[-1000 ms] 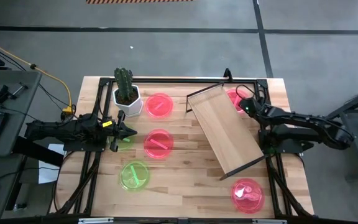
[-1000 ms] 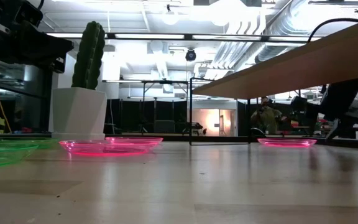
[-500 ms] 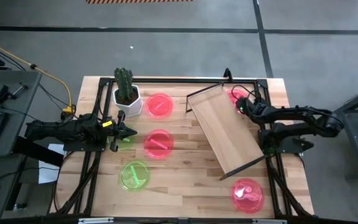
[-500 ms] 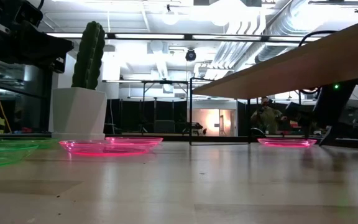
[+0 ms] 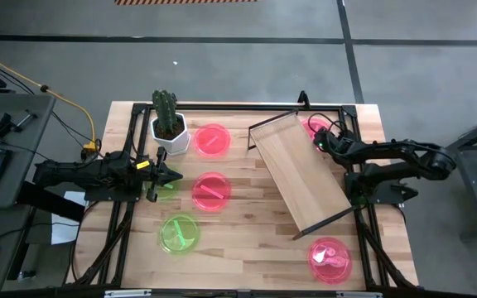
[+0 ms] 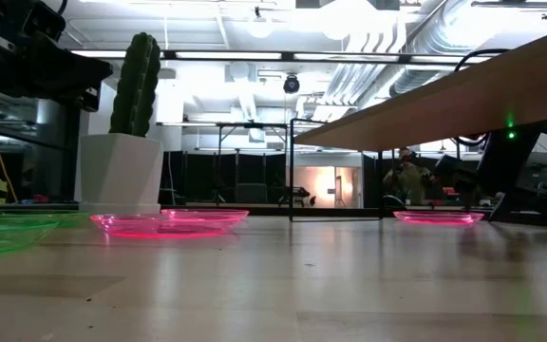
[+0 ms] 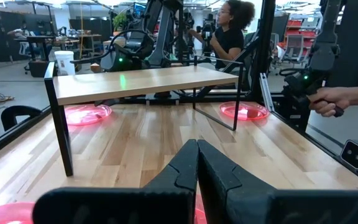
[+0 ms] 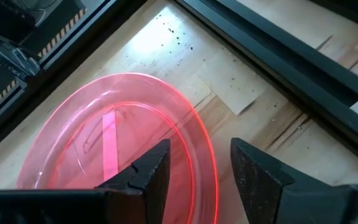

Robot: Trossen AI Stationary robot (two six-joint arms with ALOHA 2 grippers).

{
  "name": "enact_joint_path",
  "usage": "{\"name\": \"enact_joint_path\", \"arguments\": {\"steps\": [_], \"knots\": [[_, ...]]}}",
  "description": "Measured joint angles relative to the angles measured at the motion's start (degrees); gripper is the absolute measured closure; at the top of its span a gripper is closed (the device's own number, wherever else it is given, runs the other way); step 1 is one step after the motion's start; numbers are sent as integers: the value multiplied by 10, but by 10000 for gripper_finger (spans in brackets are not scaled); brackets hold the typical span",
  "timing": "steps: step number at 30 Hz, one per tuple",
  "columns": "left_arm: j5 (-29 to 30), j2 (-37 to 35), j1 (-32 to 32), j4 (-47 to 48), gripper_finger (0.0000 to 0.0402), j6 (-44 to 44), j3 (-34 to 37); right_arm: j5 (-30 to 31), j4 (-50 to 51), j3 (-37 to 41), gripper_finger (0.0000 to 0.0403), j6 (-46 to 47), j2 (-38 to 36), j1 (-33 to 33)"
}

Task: Place and stack plates onto a shelf
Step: Put the pink plate on the shelf

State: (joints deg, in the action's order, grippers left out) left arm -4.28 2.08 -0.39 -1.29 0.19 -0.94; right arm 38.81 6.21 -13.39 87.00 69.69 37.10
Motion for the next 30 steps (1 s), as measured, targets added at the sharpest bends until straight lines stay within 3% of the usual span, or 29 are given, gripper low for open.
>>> {"name": "enact_joint_path", "arguments": {"steps": [10, 19, 30], "knots": [[0, 0, 0, 0, 401, 0, 0, 25, -14, -28, 272, -5, 81, 0], [0, 0, 0, 0, 401, 0, 0, 43, -14, -39, 395, 3, 113, -2], [0, 0, 0, 0, 401, 0, 0, 46, -15, -38, 402, 1, 104, -12]]}}
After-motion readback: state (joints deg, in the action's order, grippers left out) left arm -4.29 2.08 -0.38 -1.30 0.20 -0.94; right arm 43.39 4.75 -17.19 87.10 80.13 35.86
